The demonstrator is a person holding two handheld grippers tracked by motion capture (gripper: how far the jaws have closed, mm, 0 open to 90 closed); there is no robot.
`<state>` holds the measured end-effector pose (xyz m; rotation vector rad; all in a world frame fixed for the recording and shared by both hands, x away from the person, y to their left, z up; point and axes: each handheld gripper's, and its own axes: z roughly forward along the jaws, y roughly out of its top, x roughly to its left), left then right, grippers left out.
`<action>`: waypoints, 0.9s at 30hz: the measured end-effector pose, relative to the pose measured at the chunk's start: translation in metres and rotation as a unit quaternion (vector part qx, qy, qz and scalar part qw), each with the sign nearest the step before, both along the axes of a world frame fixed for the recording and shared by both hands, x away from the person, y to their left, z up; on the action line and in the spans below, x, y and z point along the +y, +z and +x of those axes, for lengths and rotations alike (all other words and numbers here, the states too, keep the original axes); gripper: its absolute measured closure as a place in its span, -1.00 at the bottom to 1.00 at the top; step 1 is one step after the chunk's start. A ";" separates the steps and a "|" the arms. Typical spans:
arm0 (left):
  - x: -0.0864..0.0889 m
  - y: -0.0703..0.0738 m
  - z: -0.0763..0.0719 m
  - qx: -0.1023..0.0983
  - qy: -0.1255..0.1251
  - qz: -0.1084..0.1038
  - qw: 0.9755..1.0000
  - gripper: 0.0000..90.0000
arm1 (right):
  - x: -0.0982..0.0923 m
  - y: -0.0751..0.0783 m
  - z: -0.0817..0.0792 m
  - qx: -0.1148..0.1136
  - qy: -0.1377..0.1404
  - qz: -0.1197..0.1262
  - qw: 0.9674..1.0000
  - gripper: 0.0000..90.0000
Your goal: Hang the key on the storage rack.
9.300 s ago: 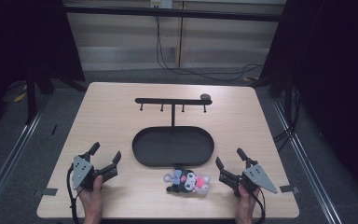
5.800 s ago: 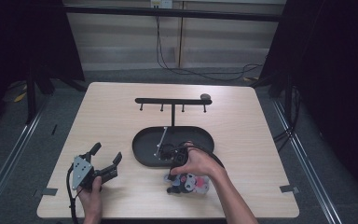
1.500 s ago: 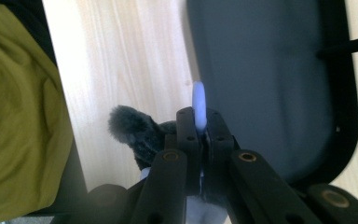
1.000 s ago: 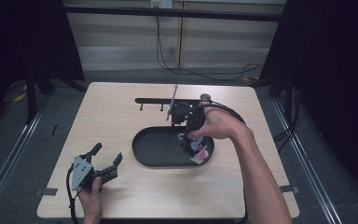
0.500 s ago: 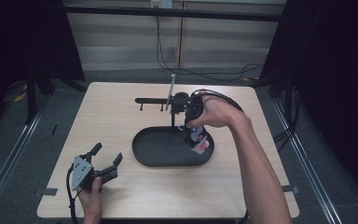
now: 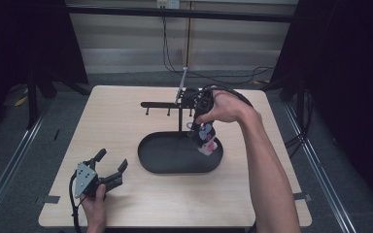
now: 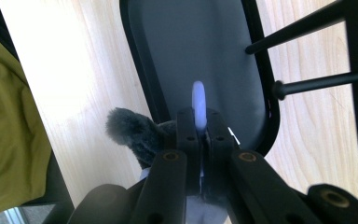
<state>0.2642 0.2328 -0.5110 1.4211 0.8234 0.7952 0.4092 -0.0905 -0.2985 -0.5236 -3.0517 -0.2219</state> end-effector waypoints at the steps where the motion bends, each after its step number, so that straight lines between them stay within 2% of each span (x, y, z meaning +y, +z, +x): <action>1: 0.000 0.000 0.000 0.000 0.000 0.000 1.000 -0.66 | 0.000 0.000 0.000 0.000 0.000 0.000 1.000 0.94; 10: 0.000 0.000 0.000 -0.003 0.000 0.001 1.000 -0.66 | 0.000 0.002 0.014 0.007 -0.010 0.006 1.000 0.94; 13: 0.000 0.000 0.000 -0.003 0.000 0.001 1.000 -0.66 | -0.001 0.000 0.019 0.010 -0.016 -0.009 1.000 0.94; 16: 0.000 0.000 0.000 -0.003 0.000 0.001 1.000 -0.66 | -0.006 0.001 0.024 0.009 -0.029 -0.005 1.000 0.94; 20: 0.000 0.000 0.000 -0.003 0.000 0.001 1.000 -0.66 | -0.009 0.003 0.029 0.009 -0.030 0.004 1.000 0.94; 27: 0.000 0.000 0.000 -0.005 0.002 0.002 1.000 -0.66 | -0.007 -0.001 0.033 0.010 -0.036 0.004 0.999 0.94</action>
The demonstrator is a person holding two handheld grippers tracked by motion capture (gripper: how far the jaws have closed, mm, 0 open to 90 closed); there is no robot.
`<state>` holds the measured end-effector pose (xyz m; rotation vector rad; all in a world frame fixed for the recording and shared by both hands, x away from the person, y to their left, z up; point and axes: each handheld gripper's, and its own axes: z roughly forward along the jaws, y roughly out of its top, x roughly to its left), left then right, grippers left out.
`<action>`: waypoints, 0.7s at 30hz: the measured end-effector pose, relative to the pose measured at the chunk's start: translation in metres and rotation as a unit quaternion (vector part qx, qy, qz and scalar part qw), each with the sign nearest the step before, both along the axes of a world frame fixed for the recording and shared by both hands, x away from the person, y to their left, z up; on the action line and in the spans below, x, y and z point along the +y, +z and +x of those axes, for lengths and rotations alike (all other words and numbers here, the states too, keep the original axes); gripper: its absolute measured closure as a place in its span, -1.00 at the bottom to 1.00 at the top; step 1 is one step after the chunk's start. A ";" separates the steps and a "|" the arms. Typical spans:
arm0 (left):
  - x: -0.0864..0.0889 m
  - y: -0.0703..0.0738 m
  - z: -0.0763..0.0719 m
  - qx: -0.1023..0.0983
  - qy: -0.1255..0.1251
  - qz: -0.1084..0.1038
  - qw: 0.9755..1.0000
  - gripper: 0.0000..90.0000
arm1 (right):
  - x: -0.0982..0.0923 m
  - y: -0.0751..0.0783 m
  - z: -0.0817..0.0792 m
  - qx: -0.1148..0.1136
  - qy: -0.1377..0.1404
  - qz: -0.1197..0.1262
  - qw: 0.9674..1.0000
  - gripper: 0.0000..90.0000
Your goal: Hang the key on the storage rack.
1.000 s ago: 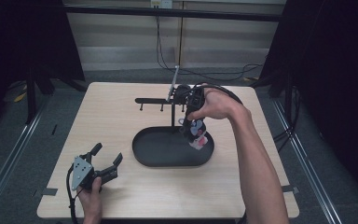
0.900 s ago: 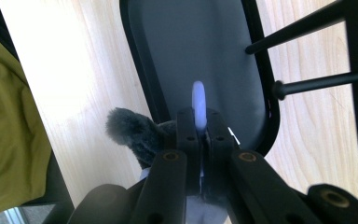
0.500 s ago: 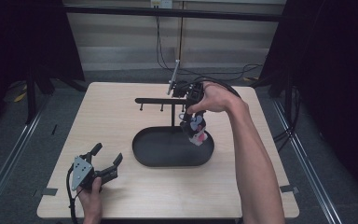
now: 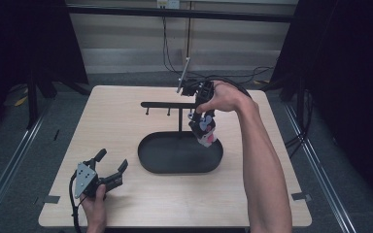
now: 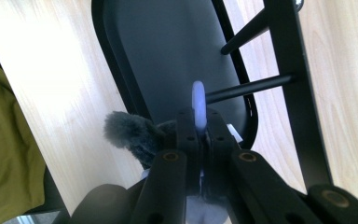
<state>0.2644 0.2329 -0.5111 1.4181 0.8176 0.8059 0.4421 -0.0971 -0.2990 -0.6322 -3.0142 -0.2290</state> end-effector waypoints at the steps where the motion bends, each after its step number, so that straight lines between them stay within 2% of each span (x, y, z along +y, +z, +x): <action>1: 0.000 0.000 0.000 0.000 -0.002 -0.001 1.000 -0.66 | 0.000 -0.001 0.001 0.001 0.003 -0.002 1.000 0.94; 7: 0.000 0.000 0.000 0.000 0.001 -0.002 1.000 -0.66 | 0.000 -0.004 0.005 -0.002 0.000 -0.010 1.000 0.94; 12: 0.000 0.000 0.000 0.001 0.001 0.001 1.000 -0.66 | 0.000 -0.005 0.008 -0.015 -0.003 -0.008 1.000 0.94; 15: 0.000 0.000 0.000 0.000 -0.001 0.003 1.000 -0.66 | 0.000 -0.006 0.009 -0.013 -0.003 -0.011 1.000 0.94; 18: 0.000 0.000 0.000 0.000 -0.002 0.002 1.000 -0.66 | -0.002 -0.007 0.009 -0.020 -0.006 -0.001 1.000 0.94; 21: 0.000 0.000 0.000 0.000 -0.002 0.002 1.000 -0.66 | -0.005 -0.008 0.011 -0.017 -0.017 0.007 1.000 0.94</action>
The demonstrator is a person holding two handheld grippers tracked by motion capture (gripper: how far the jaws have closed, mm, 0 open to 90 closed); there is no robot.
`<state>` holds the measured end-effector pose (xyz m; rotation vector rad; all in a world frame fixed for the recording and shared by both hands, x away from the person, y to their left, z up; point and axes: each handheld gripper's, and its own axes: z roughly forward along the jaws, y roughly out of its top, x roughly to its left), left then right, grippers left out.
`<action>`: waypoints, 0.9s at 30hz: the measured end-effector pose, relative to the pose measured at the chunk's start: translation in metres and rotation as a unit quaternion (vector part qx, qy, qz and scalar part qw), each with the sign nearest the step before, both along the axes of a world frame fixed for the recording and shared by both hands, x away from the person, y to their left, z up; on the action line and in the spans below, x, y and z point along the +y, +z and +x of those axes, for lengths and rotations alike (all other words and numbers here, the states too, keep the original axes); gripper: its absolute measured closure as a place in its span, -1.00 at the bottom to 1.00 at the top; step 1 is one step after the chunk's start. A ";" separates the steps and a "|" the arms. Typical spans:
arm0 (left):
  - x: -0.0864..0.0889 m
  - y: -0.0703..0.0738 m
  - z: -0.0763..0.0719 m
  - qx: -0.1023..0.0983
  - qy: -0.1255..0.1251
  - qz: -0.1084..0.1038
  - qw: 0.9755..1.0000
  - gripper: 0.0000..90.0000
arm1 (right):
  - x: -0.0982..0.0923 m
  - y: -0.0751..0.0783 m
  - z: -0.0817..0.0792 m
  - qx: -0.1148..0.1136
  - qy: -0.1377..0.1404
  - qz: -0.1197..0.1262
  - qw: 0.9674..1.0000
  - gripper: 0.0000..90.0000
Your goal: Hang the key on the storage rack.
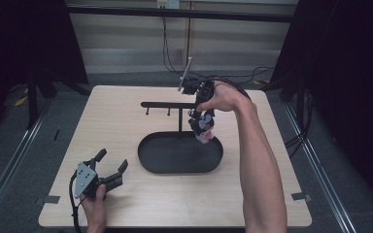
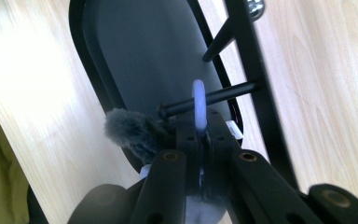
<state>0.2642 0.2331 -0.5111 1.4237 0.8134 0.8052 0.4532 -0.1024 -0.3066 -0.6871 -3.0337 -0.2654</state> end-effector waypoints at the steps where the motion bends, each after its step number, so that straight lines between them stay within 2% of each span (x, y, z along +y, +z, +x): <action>1: 0.000 0.000 0.000 0.000 0.002 -0.001 1.000 -0.66 | 0.000 -0.001 0.000 -0.003 0.000 0.003 1.000 0.94; 5: 0.000 0.000 0.000 0.000 0.002 -0.001 1.000 -0.66 | 0.002 -0.002 0.001 -0.017 0.004 -0.014 1.000 0.92; 7: 0.000 0.000 0.000 0.000 0.000 0.000 1.000 -0.66 | 0.002 -0.003 0.000 -0.010 0.002 -0.016 1.000 0.90; 16: 0.000 0.000 0.000 0.000 0.000 0.000 1.000 -0.66 | -0.001 0.001 -0.005 -0.017 0.005 -0.005 1.000 0.81; 18: -0.001 0.000 0.000 0.000 0.002 -0.004 1.000 -0.66 | -0.002 0.000 -0.008 -0.021 0.003 -0.005 1.000 0.70; 24: 0.000 0.000 0.000 0.000 0.000 -0.001 1.000 -0.66 | -0.004 0.000 -0.014 -0.028 0.004 0.000 1.000 0.54; 25: 0.000 0.000 0.000 0.000 0.000 -0.001 1.000 -0.66 | -0.006 0.000 -0.016 -0.035 -0.005 0.004 0.999 0.41; 27: 0.000 0.000 0.000 0.000 0.000 -0.001 1.000 -0.66 | -0.007 0.000 -0.017 -0.039 -0.007 0.010 0.999 0.35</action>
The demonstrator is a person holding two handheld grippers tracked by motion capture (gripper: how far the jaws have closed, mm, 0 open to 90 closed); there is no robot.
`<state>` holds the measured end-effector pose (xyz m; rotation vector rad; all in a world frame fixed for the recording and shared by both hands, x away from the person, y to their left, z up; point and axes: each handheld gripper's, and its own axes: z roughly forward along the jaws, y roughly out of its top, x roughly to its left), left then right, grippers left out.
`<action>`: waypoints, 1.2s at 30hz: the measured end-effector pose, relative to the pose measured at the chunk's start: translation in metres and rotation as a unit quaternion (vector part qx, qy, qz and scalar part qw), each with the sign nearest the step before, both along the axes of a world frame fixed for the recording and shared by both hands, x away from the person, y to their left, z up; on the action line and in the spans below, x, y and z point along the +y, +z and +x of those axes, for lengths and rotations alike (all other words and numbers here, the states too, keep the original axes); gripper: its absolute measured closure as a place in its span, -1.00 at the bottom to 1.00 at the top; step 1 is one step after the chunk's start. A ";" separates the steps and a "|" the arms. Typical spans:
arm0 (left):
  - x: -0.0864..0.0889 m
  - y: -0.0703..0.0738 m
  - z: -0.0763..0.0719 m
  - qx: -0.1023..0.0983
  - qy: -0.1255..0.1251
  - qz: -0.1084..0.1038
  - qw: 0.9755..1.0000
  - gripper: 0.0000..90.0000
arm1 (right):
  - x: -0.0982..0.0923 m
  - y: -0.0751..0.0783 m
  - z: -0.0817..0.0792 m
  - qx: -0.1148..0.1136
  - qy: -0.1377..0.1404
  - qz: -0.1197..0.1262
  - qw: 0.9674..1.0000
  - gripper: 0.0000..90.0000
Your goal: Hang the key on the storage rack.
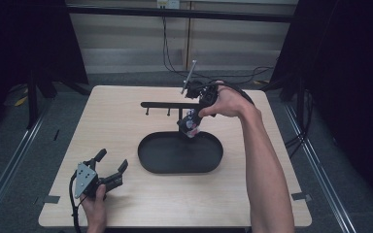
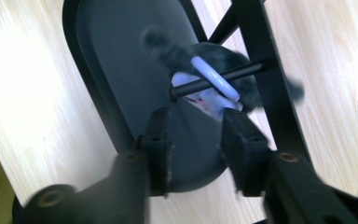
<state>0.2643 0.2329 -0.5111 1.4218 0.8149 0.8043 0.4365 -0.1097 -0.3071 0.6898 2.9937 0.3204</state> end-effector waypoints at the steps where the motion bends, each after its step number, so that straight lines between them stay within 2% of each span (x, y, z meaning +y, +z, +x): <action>1: -0.001 0.000 0.000 0.000 0.000 -0.003 1.000 -0.66 | -0.001 0.001 -0.003 -0.002 -0.006 0.003 1.000 0.23; 6: 0.000 0.000 0.000 0.000 0.000 -0.002 1.000 -0.66 | -0.004 0.001 -0.009 -0.010 -0.006 0.018 1.000 0.15; 10: 0.000 0.000 0.000 0.000 -0.001 0.000 1.000 -0.66 | -0.006 -0.001 -0.014 -0.017 -0.015 0.029 0.999 -0.01; 13: 0.000 0.000 0.000 0.000 -0.001 0.000 1.000 -0.66 | -0.007 0.000 -0.017 -0.020 -0.019 0.030 0.999 -0.07; 14: 0.000 0.000 0.000 0.002 -0.001 0.000 1.000 -0.66 | -0.010 0.001 -0.019 -0.030 -0.024 0.042 0.998 -0.13; 16: 0.000 0.000 0.000 0.001 -0.001 0.002 1.000 -0.66 | -0.011 0.001 -0.020 -0.031 -0.024 0.048 0.998 -0.16; 17: 0.000 0.000 0.000 0.001 -0.001 0.002 1.000 -0.66 | -0.012 0.001 -0.023 -0.028 -0.029 0.058 0.997 -0.25; 22: 0.000 0.000 0.000 0.001 -0.001 0.001 1.000 -0.66 | -0.013 -0.006 -0.032 -0.033 -0.034 0.070 0.996 -0.38; 25: 0.000 0.000 0.000 0.001 -0.001 0.001 1.000 -0.66 | -0.015 -0.012 -0.041 -0.044 -0.039 0.089 0.994 -0.44; 28: 0.000 0.000 0.000 0.001 -0.001 0.001 1.000 -0.66 | -0.016 -0.014 -0.045 -0.047 -0.040 0.096 0.993 -0.47; 30: 0.000 0.000 0.000 0.001 -0.001 0.000 1.000 -0.66 | -0.018 -0.015 -0.049 -0.049 -0.044 0.110 0.992 -0.49; 31: 0.000 0.000 0.000 0.001 -0.001 0.000 1.000 -0.66 | -0.023 -0.017 -0.053 -0.052 -0.057 0.128 0.989 -0.53; 36: 0.000 0.000 0.000 0.001 -0.001 0.001 1.000 -0.66 | -0.030 -0.023 -0.065 -0.064 -0.065 0.149 0.985 -0.53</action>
